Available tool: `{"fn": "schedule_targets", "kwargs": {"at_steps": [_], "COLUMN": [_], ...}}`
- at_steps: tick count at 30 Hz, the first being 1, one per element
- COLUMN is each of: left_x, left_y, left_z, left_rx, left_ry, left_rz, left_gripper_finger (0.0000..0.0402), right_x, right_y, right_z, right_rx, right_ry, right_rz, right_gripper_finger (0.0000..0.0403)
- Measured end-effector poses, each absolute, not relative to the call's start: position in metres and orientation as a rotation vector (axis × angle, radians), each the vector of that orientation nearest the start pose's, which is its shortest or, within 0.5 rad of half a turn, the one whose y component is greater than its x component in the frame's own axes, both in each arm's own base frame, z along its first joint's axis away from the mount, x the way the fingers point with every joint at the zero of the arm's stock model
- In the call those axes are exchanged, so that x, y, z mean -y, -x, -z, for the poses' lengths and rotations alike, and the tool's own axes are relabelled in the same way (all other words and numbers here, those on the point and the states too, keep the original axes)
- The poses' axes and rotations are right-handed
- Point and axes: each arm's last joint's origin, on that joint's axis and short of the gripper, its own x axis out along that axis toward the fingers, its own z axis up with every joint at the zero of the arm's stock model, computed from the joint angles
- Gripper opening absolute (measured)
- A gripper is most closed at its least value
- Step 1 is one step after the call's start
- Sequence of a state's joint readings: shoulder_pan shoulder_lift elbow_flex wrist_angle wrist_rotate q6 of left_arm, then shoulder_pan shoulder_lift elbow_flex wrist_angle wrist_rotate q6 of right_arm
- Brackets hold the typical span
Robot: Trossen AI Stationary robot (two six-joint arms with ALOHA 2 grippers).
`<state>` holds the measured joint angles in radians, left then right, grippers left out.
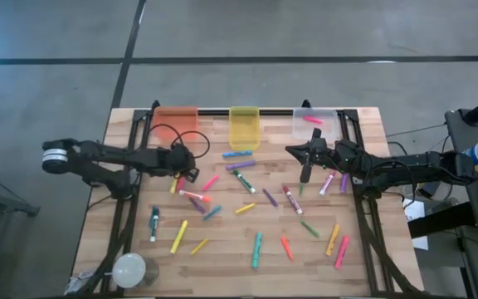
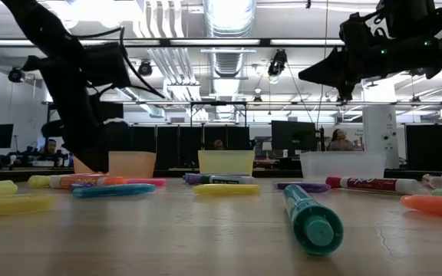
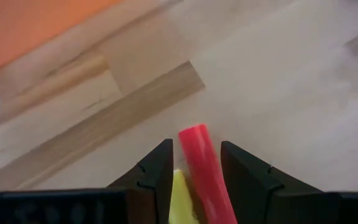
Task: Pick & Place Markers
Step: Put the left pink highlighter pen into the yellow bin
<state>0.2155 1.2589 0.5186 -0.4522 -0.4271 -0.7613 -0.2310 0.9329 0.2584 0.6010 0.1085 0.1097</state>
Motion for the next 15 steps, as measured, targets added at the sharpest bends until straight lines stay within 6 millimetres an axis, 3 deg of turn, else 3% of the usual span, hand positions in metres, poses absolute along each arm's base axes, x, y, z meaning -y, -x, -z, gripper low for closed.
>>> {"fn": "schedule_targets", "kwargs": {"at_steps": [8, 15], "left_x": [-0.057, -0.058], "left_y": [-0.195, -0.198], "left_z": [-0.132, -0.126], "left_rx": [-0.963, -0.995], "left_ry": [0.515, 0.499], "left_rz": [-0.982, -0.974], "left_gripper_finger": [0.0123, 0.0070], "right_x": [0.046, 0.046], "right_y": [-0.182, -0.182], "right_z": [-0.202, -0.202], "right_rx": [-0.056, -0.059], "right_ry": [-0.116, -0.117], "right_rz": [0.343, 0.343], "right_gripper_finger": [0.0008, 0.0008]}}
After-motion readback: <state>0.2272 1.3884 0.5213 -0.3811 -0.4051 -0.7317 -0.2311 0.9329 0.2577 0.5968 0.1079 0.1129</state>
